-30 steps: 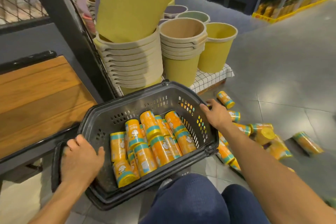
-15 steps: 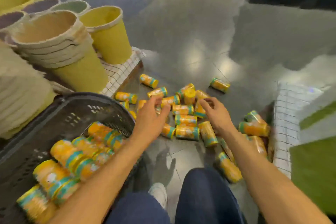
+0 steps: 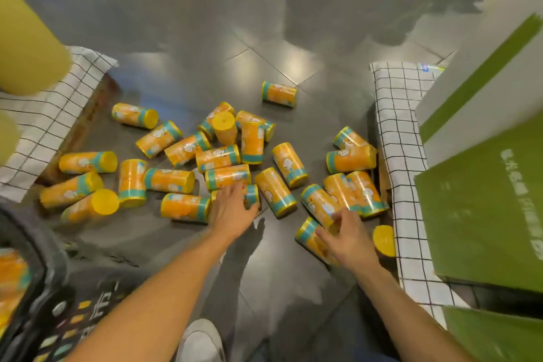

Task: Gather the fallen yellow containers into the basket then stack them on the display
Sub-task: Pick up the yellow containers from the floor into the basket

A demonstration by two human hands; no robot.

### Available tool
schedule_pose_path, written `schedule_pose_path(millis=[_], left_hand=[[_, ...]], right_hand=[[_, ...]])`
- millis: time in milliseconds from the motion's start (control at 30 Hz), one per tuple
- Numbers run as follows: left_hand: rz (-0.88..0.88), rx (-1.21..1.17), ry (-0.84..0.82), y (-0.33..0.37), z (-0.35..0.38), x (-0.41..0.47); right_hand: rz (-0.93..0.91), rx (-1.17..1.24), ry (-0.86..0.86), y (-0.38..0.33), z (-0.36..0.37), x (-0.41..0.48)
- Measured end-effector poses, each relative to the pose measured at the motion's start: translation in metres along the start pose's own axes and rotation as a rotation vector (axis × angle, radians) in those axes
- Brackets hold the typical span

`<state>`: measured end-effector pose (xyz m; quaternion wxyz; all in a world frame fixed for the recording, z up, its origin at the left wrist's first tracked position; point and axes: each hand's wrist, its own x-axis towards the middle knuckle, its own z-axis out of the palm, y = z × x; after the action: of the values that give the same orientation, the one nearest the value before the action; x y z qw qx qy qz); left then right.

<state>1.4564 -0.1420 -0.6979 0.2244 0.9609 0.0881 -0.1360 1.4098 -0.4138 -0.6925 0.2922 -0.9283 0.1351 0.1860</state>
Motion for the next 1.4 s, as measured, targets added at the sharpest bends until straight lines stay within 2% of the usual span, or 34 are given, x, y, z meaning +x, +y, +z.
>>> schedule_pose_path(millis=[100, 267, 400, 500, 567, 667, 733, 800, 900, 967, 1067, 1233, 1400], left_hand=[[0.119, 0.247, 0.009, -0.022, 0.022, 0.026], [0.217, 0.46, 0.054, -0.036, 0.044, 0.049], [0.265, 0.459, 0.037, -0.044, 0.053, 0.054], [0.23, 0.493, -0.03, -0.046, 0.057, 0.058], [0.179, 0.432, -0.073, -0.043, 0.057, 0.058], [0.039, 0.15, -0.059, -0.034, 0.05, 0.051], [-0.075, -0.092, 0.009, -0.024, 0.039, 0.042], [-0.131, -0.231, 0.058, -0.01, 0.022, 0.036], [-0.189, -0.347, 0.058, 0.009, -0.015, 0.03], [-0.213, -0.41, 0.08, 0.019, -0.044, 0.027], [-0.195, -0.423, 0.155, 0.032, -0.096, 0.018], [-0.219, -0.489, 0.341, 0.052, -0.208, -0.012], [-0.269, -0.616, 0.532, 0.016, -0.297, -0.068]], right_hand=[[0.038, -0.027, 0.152, 0.004, 0.02, 0.007], [-0.05, -0.331, 0.403, 0.011, 0.037, 0.032], [-0.095, -0.491, 0.296, -0.001, 0.045, 0.057], [-0.072, -0.481, 0.291, -0.01, 0.051, 0.072], [-0.037, -0.468, 0.241, -0.013, 0.051, 0.082], [0.006, -0.415, 0.172, -0.017, 0.046, 0.087], [0.021, -0.285, 0.143, -0.02, 0.04, 0.081], [0.036, -0.097, 0.112, -0.027, 0.029, 0.073], [0.032, 0.18, 0.037, -0.054, 0.0, 0.059], [0.0, 0.282, -0.025, -0.079, -0.024, 0.048], [-0.076, 0.346, -0.069, -0.122, -0.056, 0.03], [-0.242, 0.463, -0.043, -0.203, -0.095, -0.01], [-0.412, 0.518, -0.116, -0.284, -0.101, -0.06]])
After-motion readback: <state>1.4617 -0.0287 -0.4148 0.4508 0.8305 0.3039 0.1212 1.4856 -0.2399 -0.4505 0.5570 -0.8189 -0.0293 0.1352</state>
